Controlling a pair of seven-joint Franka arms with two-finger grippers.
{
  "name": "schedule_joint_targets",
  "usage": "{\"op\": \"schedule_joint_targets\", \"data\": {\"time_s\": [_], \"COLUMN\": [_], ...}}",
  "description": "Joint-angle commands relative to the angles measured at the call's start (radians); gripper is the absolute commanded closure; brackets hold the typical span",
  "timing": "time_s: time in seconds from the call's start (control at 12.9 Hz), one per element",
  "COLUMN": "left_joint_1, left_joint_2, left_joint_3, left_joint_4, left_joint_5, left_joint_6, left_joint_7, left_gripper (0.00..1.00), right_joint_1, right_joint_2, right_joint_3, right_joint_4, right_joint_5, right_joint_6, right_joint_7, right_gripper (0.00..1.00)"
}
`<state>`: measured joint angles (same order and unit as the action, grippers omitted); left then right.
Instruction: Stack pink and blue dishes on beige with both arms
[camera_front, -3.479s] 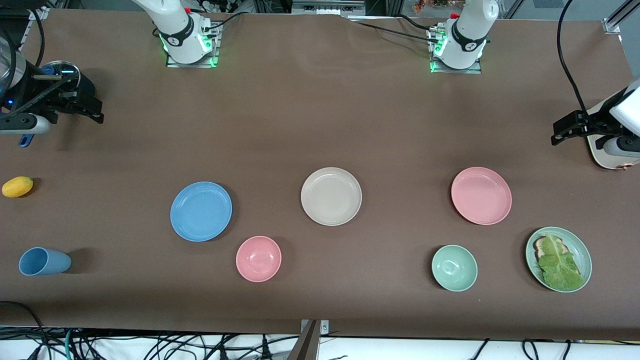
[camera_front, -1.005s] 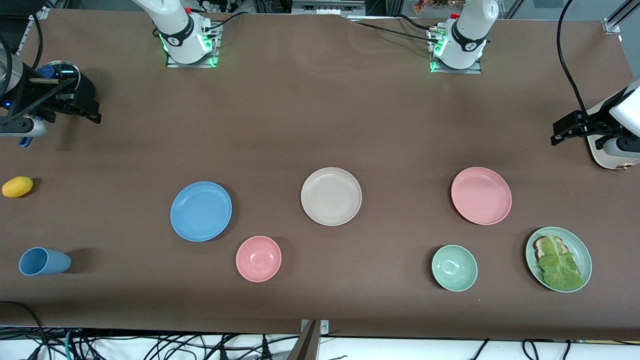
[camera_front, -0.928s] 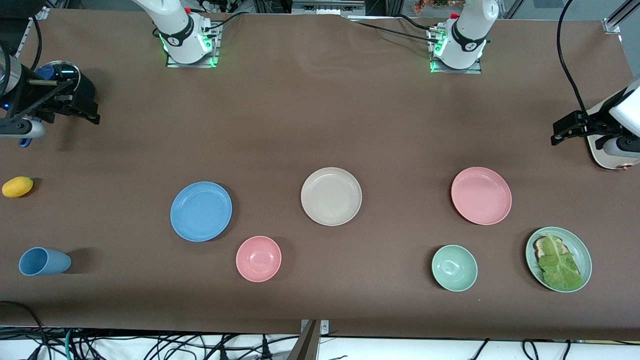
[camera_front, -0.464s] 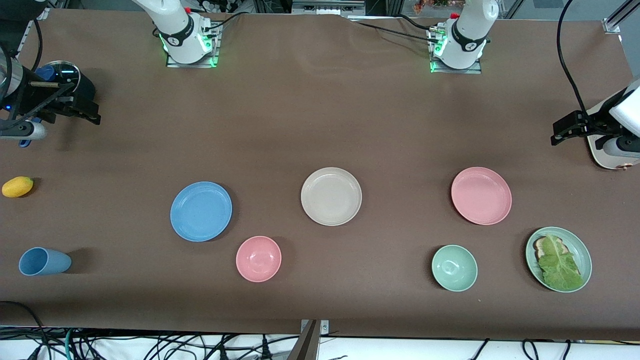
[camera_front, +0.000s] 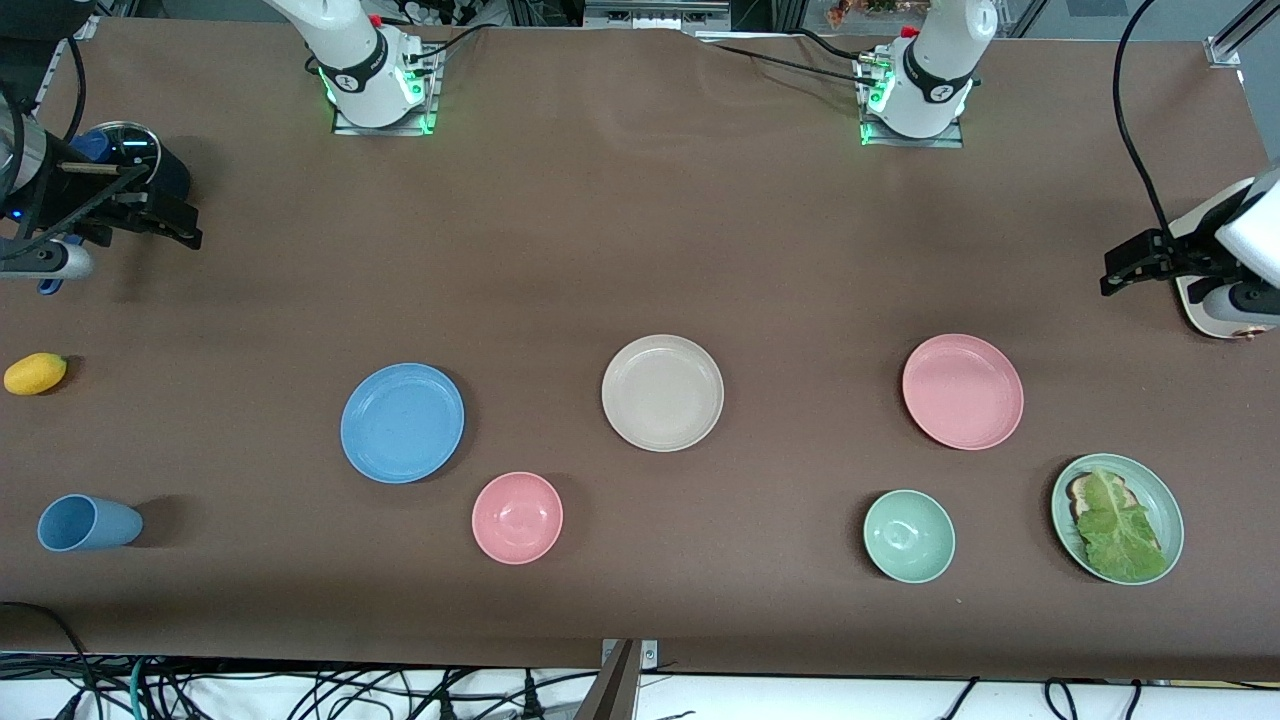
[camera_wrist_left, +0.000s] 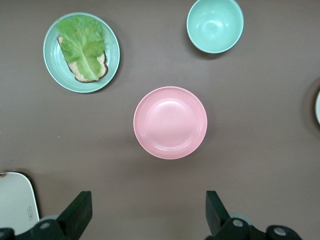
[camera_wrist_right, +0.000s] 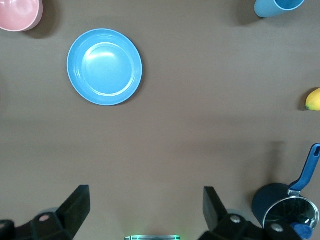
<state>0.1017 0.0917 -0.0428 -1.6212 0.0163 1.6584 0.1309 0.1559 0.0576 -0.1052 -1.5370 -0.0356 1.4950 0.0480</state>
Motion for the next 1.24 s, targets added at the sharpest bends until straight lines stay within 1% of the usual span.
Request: {"op": "schedule_joint_targets", "data": {"time_s": [0.0,0.08,0.15,0.23,0.46,0.54,0.62,0.7,0.77,0.85,0.93,1.01,1.08,1.16], "left_joint_1": [0.006,0.006,0.015,0.012,0.029,0.048,0.065,0.081,0.085,0.09,0.101,0.117,0.121,0.121], "left_joint_2": [0.078,0.13,0.205,0.224,0.362,0.403,0.433,0.453,0.477,0.48,0.477,0.471,0.465,0.467], "left_joint_3": [0.004,0.006,0.009,0.009,0.011,0.011,0.011,0.009,0.011,0.011,0.009,0.008,0.008,0.008], "left_joint_4": [0.018,0.018,0.029,0.04,0.047,0.047,0.044,0.021,0.0,-0.034,-0.089,-0.15,-0.202,-0.241], "left_joint_5": [-0.022,-0.018,-0.022,-0.01,-0.007,-0.006,-0.006,-0.006,-0.004,0.007,0.014,0.014,0.013,0.008], "left_joint_6": [0.004,0.007,0.006,0.012,0.014,0.032,0.09,0.151,0.199,0.257,0.333,0.412,0.488,0.554], "left_joint_7": [0.023,0.012,0.019,0.009,0.013,0.019,0.021,0.024,0.027,0.045,0.067,0.072,0.072,0.072], "left_gripper": [0.0,0.0,0.0,0.0,0.0,0.0,0.0,0.0,0.0,0.0,0.0,0.0,0.0,0.0], "right_joint_1": [-0.004,-0.004,-0.004,-0.01,-0.012,-0.013,-0.013,-0.013,-0.013,-0.013,-0.015,-0.015,-0.015,-0.013], "right_joint_2": [0.001,0.001,0.001,0.004,0.028,0.045,0.062,0.067,0.067,0.071,0.071,0.091,0.12,0.128], "right_joint_3": [0.007,0.007,0.007,0.007,0.004,0.004,0.004,0.005,0.005,0.004,0.004,0.004,0.002,0.004], "right_joint_4": [0.018,0.018,0.018,0.018,0.018,0.018,0.021,0.021,0.021,0.021,0.021,0.021,0.023,0.034], "right_joint_5": [0.003,0.003,0.003,0.005,0.006,0.008,0.008,0.008,0.011,0.025,0.043,0.069,0.083,0.083], "right_joint_6": [-0.013,-0.01,-0.007,-0.002,0.017,0.033,0.071,0.1,0.108,0.108,0.108,0.11,0.106,0.105], "right_joint_7": [0.018,0.018,0.019,0.006,0.001,0.001,0.001,0.001,0.001,0.001,0.009,0.018,0.007,0.012], "right_gripper": [0.0,0.0,0.0,0.0,0.0,0.0,0.0,0.0,0.0,0.0,0.0,0.0,0.0,0.0]}}
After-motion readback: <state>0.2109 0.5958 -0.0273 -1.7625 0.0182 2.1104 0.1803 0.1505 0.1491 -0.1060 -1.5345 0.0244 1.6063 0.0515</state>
